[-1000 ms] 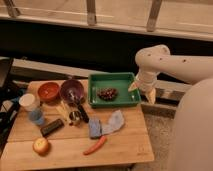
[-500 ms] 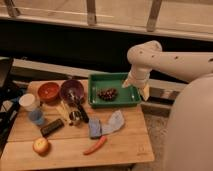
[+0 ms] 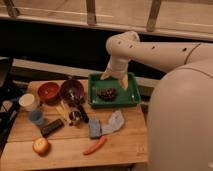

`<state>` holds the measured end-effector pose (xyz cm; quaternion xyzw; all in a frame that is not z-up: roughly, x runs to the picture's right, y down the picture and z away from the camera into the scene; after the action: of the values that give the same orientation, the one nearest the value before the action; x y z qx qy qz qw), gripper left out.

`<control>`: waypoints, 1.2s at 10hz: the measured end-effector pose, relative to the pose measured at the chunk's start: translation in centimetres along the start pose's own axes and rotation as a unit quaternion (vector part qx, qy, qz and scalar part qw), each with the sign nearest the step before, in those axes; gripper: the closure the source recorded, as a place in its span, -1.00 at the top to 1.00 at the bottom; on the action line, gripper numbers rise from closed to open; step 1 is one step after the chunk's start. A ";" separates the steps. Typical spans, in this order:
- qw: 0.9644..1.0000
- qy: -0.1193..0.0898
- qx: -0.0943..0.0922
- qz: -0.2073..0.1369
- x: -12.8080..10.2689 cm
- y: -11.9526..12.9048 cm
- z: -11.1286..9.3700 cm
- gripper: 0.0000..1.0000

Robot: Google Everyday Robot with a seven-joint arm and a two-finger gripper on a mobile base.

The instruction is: Place grapes in plastic cup

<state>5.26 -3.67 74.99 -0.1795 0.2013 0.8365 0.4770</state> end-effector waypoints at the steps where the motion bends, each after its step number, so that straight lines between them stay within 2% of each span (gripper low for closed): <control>1: 1.000 -0.001 0.002 0.000 -0.1 -0.2 0.0 0.60; 5: 1.000 -0.006 -0.001 0.006 -0.3 -0.4 0.4 0.60; 8: 1.000 -0.015 -0.019 0.012 -0.7 -0.7 4.0 0.60; 9: 1.000 -0.016 -0.024 0.009 -1.1 -0.7 5.9 0.60; 12: 0.999 -0.015 -0.048 -0.007 -2.9 1.1 8.3 0.60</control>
<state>4.82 -2.02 83.72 -0.1915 0.1527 0.8442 0.4768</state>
